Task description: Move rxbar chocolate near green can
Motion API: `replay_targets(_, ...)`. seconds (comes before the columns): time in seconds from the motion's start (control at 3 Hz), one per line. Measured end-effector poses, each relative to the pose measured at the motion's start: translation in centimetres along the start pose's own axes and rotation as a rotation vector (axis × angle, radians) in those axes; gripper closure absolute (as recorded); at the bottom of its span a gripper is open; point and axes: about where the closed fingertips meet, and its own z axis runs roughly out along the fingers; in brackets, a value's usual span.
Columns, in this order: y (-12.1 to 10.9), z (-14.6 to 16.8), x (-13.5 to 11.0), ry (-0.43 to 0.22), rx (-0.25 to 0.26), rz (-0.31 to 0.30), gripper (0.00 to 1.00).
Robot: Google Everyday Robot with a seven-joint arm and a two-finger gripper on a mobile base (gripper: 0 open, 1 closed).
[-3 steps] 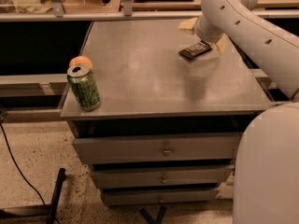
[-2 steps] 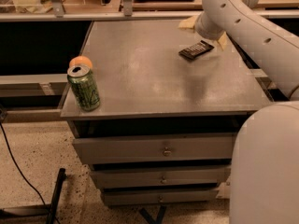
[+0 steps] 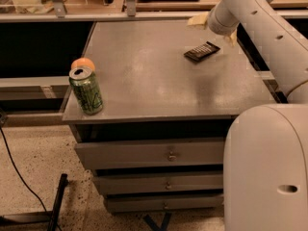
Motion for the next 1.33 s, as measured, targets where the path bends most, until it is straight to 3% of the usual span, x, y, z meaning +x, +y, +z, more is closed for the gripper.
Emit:
replay_targets(0.33,-0.2,-0.2,0.0,-0.028,0.030,-0.023,0.00)
replay_targets(1.0,-0.3,0.2,-0.6,-0.053,0.046,-0.040,0.00)
replay_targets(1.33,-0.2,0.9,-1.4,-0.069,0.047,-0.081,0.00)
